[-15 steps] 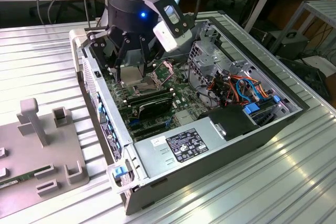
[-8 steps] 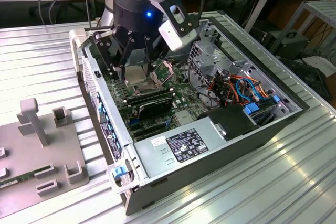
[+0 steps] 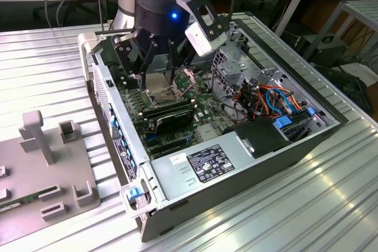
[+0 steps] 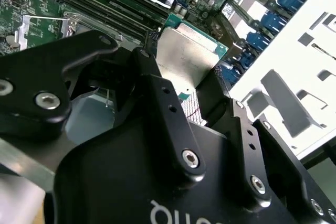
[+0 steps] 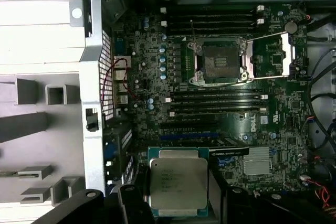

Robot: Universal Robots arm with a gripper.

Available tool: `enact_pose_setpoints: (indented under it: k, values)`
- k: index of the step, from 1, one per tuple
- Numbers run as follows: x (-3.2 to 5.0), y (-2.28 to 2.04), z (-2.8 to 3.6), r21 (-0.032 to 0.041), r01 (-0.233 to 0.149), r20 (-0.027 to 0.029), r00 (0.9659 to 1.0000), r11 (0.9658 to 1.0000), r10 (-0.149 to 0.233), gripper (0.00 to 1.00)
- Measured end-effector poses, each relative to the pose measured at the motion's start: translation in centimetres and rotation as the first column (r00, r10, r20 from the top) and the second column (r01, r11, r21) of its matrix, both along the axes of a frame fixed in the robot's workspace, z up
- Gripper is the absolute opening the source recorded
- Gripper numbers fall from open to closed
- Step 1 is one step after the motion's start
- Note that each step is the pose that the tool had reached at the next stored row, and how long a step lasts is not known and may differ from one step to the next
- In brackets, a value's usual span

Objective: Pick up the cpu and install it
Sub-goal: 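Pick up the cpu and move it towards the insertion slot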

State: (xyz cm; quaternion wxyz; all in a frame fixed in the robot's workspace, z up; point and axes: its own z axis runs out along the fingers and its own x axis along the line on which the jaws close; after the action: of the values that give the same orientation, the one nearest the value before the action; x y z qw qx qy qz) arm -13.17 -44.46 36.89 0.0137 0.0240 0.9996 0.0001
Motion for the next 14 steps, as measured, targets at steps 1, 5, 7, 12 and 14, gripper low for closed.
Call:
enact_pose_setpoints:
  k: [1,5,7,12,14]
  values:
    - [0.09,0.0,0.0,0.0001,0.0,0.0,1.0,1.0,0.0,0.55]
    - [0.81,0.0,0.0,0.0001,0.0,0.0,1.0,1.0,0.0,0.55]
    - [1.22,0.0,0.0,0.0,0.0,0.0,1.0,1.0,0.0,0.55]
    - [2.07,0.0,0.0,0.0,0.0,0.0,1.0,1.0,0.0,0.55]
    - [2.3,0.0,0.0,0.0,0.0,0.0,1.0,1.0,0.0,0.55]
